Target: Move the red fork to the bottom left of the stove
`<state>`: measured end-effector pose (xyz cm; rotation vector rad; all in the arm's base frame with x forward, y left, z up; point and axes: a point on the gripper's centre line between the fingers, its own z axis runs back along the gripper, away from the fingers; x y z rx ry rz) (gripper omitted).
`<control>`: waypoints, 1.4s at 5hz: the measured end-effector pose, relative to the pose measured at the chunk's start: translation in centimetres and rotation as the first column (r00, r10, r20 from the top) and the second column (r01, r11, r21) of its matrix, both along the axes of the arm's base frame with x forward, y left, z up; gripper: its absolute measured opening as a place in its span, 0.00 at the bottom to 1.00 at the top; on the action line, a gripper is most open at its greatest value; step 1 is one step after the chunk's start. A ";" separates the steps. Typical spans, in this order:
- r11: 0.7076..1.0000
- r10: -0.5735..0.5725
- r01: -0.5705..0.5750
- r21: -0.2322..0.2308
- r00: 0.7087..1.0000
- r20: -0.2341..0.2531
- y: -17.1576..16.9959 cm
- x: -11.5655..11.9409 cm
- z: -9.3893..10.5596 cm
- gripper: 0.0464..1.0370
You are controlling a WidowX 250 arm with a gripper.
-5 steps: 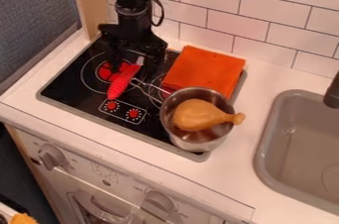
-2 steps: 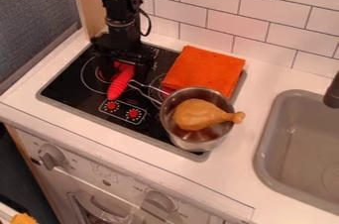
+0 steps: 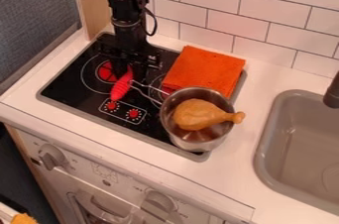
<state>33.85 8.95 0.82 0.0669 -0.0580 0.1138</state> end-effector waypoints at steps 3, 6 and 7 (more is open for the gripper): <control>0.999 -0.027 0.031 -0.021 0.990 0.136 0.6 -0.7 4.7 0.34; 0.998 -0.028 0.024 0.056 0.997 0.068 8.2 -6.9 5.3 0.34; 0.998 -0.015 0.014 0.065 1.000 0.021 9.3 -7.4 3.8 0.34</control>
